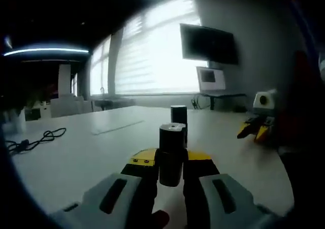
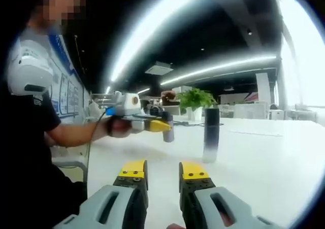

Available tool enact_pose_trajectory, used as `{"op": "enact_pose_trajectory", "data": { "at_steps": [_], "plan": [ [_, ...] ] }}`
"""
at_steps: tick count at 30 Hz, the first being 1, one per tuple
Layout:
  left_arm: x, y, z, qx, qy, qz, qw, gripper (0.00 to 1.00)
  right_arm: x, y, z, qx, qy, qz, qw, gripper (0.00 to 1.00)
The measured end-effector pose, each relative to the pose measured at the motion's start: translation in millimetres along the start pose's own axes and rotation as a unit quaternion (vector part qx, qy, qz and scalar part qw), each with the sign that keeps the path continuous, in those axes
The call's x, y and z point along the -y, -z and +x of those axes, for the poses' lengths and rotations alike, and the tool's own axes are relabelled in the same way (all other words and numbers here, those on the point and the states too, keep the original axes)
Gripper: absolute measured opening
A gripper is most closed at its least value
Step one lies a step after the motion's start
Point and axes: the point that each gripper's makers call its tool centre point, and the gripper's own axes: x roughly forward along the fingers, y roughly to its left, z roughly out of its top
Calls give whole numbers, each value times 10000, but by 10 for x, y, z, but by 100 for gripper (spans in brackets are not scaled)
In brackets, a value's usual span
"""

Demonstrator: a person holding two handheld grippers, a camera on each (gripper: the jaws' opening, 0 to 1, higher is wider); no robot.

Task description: Pick up cosmetic bottle twist off cap place on table pick up cap screw tight cap place on table

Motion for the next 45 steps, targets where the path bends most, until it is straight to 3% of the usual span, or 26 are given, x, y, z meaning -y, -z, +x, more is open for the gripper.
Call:
{"op": "enact_pose_trajectory", "data": {
  "at_steps": [8, 15, 23, 30, 39, 45],
  "plan": [
    [-209, 125, 103, -167, -202, 41, 9996, 9, 19, 20, -3, -36, 127, -72, 9999, 18],
    [-377, 134, 229, -72, -348, -100, 9993, 9, 23, 12, -12, 16, 95, -1, 10000, 18],
    [-501, 328, 219, -261, -458, -274, 9982, 9, 17, 7, -7, 34, 86, 4, 10000, 17],
    [-511, 397, 201, -268, -496, -527, 9970, 9, 29, 8, -10, 28, 125, -11, 9999, 17],
    [-476, 369, 167, -177, -487, -698, 9962, 10, 26, 13, -8, 12, 127, -40, 9999, 17],
    [-440, 352, 154, -160, -436, -703, 9964, 17, 15, 18, -4, -3, 104, -71, 9999, 17]
  ]
}}
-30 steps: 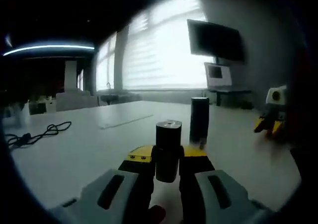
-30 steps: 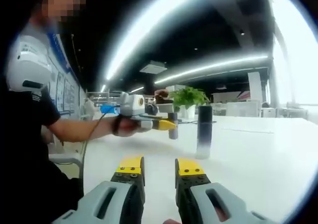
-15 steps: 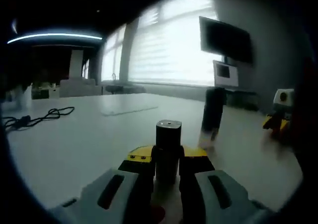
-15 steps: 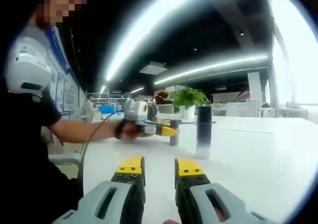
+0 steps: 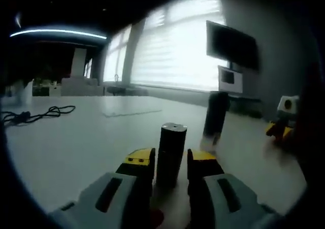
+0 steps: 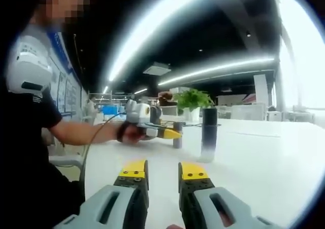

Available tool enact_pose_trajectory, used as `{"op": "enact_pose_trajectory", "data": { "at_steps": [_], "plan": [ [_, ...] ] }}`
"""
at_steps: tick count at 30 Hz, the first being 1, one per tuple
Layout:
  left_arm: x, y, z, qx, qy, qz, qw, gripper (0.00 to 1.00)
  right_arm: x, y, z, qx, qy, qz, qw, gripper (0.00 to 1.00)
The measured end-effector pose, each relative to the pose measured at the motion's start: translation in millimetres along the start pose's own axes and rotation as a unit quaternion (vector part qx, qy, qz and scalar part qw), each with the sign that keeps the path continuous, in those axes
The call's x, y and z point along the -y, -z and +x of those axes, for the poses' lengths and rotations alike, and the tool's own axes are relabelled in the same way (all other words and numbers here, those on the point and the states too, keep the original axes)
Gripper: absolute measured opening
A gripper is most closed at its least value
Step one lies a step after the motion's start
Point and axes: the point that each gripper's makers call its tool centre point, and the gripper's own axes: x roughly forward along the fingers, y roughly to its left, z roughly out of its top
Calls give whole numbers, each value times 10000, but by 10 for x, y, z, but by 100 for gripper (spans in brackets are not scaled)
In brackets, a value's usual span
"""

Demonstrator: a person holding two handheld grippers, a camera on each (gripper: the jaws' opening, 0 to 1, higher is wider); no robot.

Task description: Pick up cosmetic bottle twist off cap place on table pick up cap screw tight cap place on table

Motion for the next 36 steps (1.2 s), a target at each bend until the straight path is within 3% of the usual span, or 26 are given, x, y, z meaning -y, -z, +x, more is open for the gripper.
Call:
{"op": "enact_pose_trajectory", "data": {
  "at_steps": [6, 10, 19, 25, 33, 36],
  "plan": [
    [54, -10, -31, -10, 40, 55, 10000, 19, -5, 1, 3, -3, 6, -28, 10000, 17],
    [6, -30, -109, -167, -202, 87, 9996, 20, 16, -1, 2, -4, 99, -109, 9999, 17],
    [93, -155, -421, -102, -326, 222, 9992, 21, 32, -3, -5, 3, 212, -241, 9995, 16],
    [223, -283, -649, -3, -423, 657, 9969, 21, 52, -10, -17, 35, 298, -245, 9993, 14],
    [338, -233, -904, 119, -474, 656, 9966, 21, 67, -21, -24, 80, 336, -187, 9992, 13],
    [391, -174, -999, 215, -402, 461, 9979, 21, 71, -22, -26, 89, 347, -169, 9992, 13]
  ]
}}
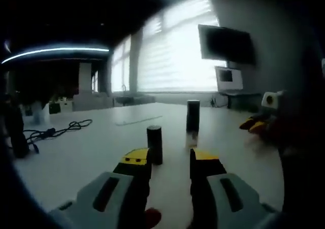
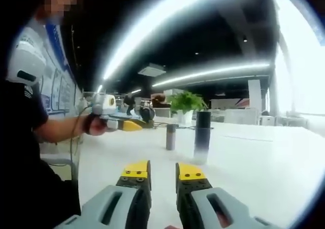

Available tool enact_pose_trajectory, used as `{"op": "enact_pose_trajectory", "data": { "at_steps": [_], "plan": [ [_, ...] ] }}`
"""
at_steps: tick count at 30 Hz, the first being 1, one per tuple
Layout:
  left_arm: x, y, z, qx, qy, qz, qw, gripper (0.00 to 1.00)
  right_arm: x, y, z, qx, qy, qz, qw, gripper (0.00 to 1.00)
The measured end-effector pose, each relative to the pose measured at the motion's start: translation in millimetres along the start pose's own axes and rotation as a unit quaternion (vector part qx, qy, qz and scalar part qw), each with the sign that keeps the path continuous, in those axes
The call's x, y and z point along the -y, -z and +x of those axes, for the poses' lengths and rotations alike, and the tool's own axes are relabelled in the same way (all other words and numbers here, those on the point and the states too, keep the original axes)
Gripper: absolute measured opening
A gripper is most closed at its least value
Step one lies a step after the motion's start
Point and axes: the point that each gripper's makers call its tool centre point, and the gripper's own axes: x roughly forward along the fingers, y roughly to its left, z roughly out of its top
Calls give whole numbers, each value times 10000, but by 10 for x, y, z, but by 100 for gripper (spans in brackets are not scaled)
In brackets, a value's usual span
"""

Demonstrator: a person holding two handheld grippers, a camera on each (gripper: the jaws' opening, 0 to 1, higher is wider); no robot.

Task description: Pick up cosmetic bottle twist off cap place on table pick up cap screw tight cap place on table

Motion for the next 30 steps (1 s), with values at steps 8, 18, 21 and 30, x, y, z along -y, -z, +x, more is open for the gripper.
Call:
{"op": "enact_pose_trajectory", "data": {
  "at_steps": [8, 18, 21, 30],
  "plan": [
    [26, 77, -189, 16, -141, -41, 9999, 20, 40, 14, 6, -36, 70, 154, 9999, 11],
    [169, 205, -350, -110, -121, 6, 9999, 19, 31, 31, 17, -90, 60, 141, 9998, 10],
    [175, 264, -373, -132, -98, -48, 9999, 19, 17, 40, 19, -119, 39, 136, 9998, 10],
    [222, 284, -317, -41, 27, 65, 10000, 19, 23, 54, 27, -157, 92, 123, 9998, 11]
  ]
}}
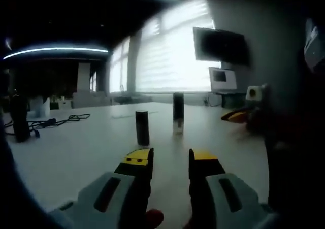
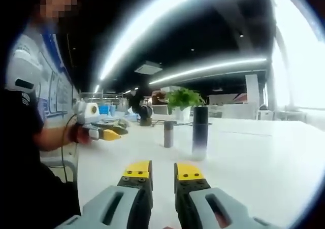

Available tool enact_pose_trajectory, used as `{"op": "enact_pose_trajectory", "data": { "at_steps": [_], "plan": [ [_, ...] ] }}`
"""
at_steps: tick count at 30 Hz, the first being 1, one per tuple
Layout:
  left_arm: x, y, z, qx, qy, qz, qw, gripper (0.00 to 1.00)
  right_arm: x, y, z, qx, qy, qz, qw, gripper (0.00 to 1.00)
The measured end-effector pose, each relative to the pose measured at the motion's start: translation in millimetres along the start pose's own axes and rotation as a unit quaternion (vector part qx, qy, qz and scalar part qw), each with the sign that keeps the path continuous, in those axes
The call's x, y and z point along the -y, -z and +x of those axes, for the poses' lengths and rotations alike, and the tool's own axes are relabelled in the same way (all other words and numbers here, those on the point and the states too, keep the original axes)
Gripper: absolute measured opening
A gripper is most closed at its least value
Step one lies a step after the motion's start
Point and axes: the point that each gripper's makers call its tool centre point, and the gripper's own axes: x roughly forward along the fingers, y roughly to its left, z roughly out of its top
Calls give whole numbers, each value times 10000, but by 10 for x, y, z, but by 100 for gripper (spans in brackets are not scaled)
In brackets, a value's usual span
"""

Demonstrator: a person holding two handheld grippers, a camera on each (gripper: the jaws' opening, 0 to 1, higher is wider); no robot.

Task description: Pick up cosmetic bottle twist off cap place on table pick up cap screw tight cap place on table

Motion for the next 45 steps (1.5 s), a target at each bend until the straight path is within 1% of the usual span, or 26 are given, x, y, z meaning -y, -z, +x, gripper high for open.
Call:
{"op": "enact_pose_trajectory", "data": {
  "at_steps": [4, 8, 10, 11, 15, 20, 25, 28, 31, 33, 35, 37, 39, 42, 45],
  "plan": [
    [41, 35, -4, -55, 84, -41, 9999, 19, -4, 0, -3, 2, 35, -105, 9999, 11],
    [71, 46, -1, -70, 120, 54, 9999, 19, -7, 0, -8, 6, 40, -149, 9999, 11],
    [35, 41, -7, -49, 42, 6, 10000, 19, -6, 0, -10, 7, 47, -147, 9999, 11],
    [6, 33, -14, -21, 4, -92, 10000, 19, -7, -2, -11, 12, 43, -143, 9999, 11],
    [-1, 15, -20, 37, 0, -191, 9998, 19, -14, 2, -11, 6, 14, -133, 9999, 11],
    [42, 39, -8, -32, 73, -99, 9999, 19, -27, 3, -11, 2, -16, -153, 9999, 11],
    [64, 19, -12, 18, 133, -92, 9999, 19, -32, -2, -12, 12, -42, -102, 9999, 11],
    [59, 9, -13, 37, 127, -47, 9999, 21, -29, 2, -10, 2, -51, -73, 10000, 11],
    [126, -18, -15, 102, 322, 42, 9994, 22, -35, 2, -10, 7, -72, -85, 9999, 11],
    [132, -22, -13, 106, 339, 61, 9993, 22, -37, 3, -10, 4, -78, -96, 9999, 11],
    [100, -32, -12, 132, 262, 31, 9996, 22, -45, 0, -11, 13, -96, -113, 9999, 11],
    [90, -20, -21, 112, 264, -139, 9995, 22, -49, 1, -11, 9, -108, -113, 9999, 11],
    [88, -18, -16, 108, 248, -116, 9996, 21, -51, 1, -10, 7, -118, -106, 9999, 11],
    [107, 35, -2, -34, 214, 75, 9997, 21, -48, 3, -9, 3, -126, -86, 9999, 11],
    [128, 52, 3, -77, 234, 174, 9995, 21, -59, 6, -9, -3, -160, -89, 9998, 11]
  ]
}}
